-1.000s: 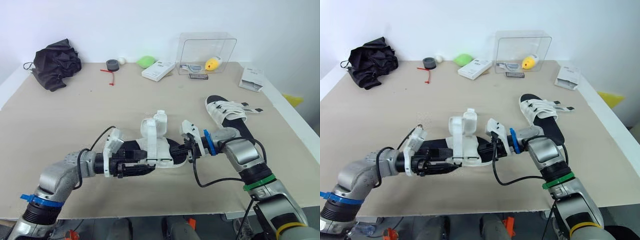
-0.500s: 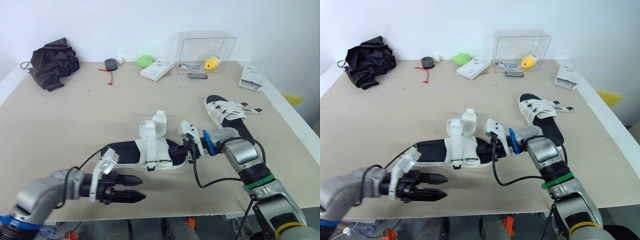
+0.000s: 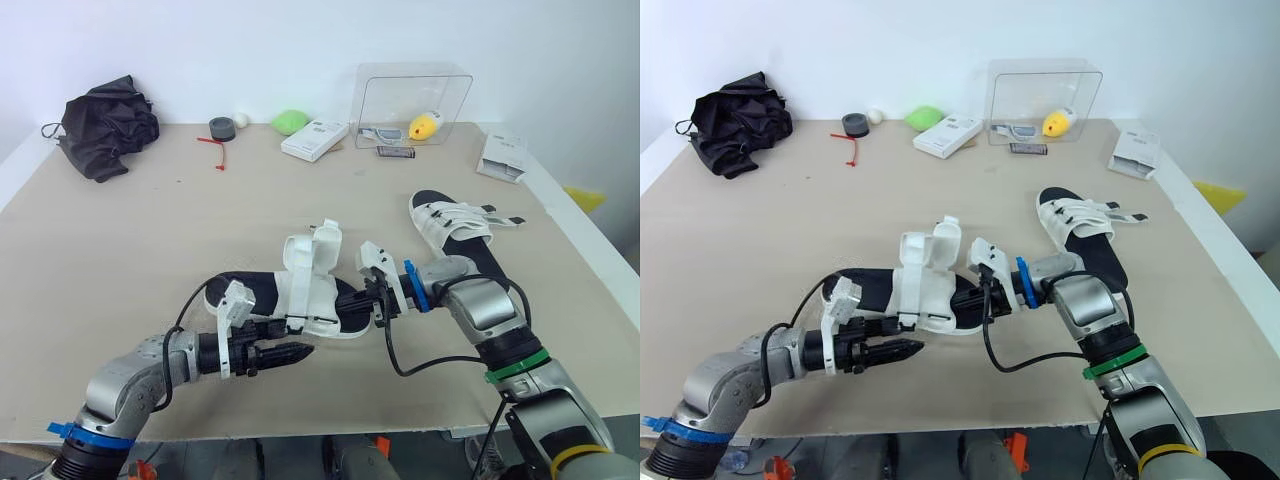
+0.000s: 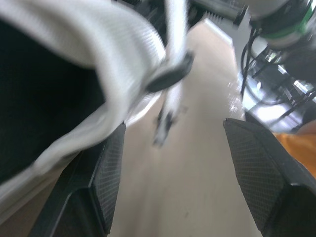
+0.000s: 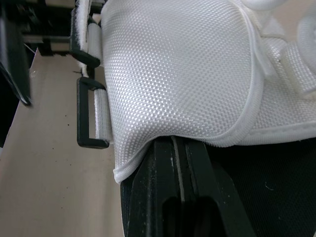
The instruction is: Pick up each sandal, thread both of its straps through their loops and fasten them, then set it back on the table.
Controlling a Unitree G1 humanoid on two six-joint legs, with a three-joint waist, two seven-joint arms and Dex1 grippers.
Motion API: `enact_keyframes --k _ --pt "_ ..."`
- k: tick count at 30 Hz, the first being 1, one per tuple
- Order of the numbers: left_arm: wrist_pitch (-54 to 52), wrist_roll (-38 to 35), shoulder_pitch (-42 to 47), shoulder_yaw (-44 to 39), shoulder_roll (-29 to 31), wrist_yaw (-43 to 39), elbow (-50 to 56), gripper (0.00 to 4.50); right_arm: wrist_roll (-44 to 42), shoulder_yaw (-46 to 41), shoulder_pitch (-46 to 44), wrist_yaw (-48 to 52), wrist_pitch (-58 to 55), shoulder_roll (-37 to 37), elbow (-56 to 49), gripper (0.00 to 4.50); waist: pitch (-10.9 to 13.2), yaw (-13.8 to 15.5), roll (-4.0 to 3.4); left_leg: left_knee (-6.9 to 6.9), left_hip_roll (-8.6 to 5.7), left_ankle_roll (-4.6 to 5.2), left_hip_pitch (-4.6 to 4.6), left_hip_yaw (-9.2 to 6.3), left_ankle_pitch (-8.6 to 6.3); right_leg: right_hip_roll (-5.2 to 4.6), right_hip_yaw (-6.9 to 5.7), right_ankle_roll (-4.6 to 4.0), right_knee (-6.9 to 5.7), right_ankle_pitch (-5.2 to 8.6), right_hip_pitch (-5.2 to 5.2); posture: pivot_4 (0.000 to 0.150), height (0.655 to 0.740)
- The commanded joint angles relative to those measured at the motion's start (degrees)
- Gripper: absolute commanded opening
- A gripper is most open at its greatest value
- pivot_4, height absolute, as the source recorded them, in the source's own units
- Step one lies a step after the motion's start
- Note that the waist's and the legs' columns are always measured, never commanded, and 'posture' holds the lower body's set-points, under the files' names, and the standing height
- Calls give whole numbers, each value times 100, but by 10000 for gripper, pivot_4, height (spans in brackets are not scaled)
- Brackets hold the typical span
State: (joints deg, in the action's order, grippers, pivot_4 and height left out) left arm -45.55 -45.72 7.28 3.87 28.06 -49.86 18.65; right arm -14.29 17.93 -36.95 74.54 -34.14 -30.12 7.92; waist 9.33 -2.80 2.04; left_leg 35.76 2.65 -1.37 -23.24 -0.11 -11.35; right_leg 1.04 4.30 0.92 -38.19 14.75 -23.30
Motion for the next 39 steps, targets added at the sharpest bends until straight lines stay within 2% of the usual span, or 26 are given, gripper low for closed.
enact_keyframes --k 1,6,10,12,13,19,24,26,28,35,39 --pt "-391 -586 136 -203 -72 148 353 32631 73 141 50 -51 -57 0 26 0 0 -2 0 1 0 0 0 0 0 0 0 0 0 0 0 1500 7400" --pt "-783 -898 173 -268 21 288 391 32631 74 155 36 -50 -39 23 46 0 0 -2 0 0 1 0 0 -4 0 3 0 0 0 0 0 1500 7400" --pt "-922 -804 143 -138 222 212 373 32631 75 159 13 -45 -32 31 64 0 0 -5 0 0 1 0 0 -5 0 5 -1 -1 0 0 0 1500 7400" --pt "-990 -792 155 -89 271 248 349 27737 78 160 4 -42 -26 31 78 0 0 -5 0 0 1 0 0 -6 0 6 -1 -1 0 1 0 1500 7400" --pt "-976 -743 169 -48 308 222 343 26825 79 160 1 -40 -23 31 82 0 0 -5 0 -1 1 0 0 -6 0 5 -1 -1 0 1 0 1500 7400" --pt "-977 -611 237 43 370 217 231 244 67 159 18 -40 -34 30 45 0 0 -5 0 -1 2 0 1 -6 0 6 -1 -3 0 1 -1 1500 7400" --pt "-1133 -757 308 4 270 308 213 244 59 157 26 -39 -33 39 50 0 0 -5 0 -1 1 0 0 -6 0 5 -1 -2 0 1 0 1500 7400" --pt "-1413 -1049 302 -62 337 241 315 244 56 154 33 -44 -41 39 39 0 0 -5 0 -1 1 0 0 -6 0 5 -1 -2 0 1 0 1500 7400" --pt "-1887 -1617 295 -126 622 -56 587 244 57 155 35 -47 -45 39 35 0 0 -6 0 -1 1 0 0 -6 0 5 -1 -2 0 1 0 1500 7400" --pt "-3034 -2764 602 -61 1850 -979 1081 244 68 164 -4 -32 -20 50 83 0 5 -13 5 -6 1 -3 0 -8 -2 8 -2 -5 -1 9 -3 1500 7400" --pt "-3197 -3096 1159 -190 2191 -1208 956 244 61 181 -22 -21 1 43 105 0 9 1 8 -6 7 -9 -4 -20 -5 15 -12 -15 -2 15 -3 1500 7400"
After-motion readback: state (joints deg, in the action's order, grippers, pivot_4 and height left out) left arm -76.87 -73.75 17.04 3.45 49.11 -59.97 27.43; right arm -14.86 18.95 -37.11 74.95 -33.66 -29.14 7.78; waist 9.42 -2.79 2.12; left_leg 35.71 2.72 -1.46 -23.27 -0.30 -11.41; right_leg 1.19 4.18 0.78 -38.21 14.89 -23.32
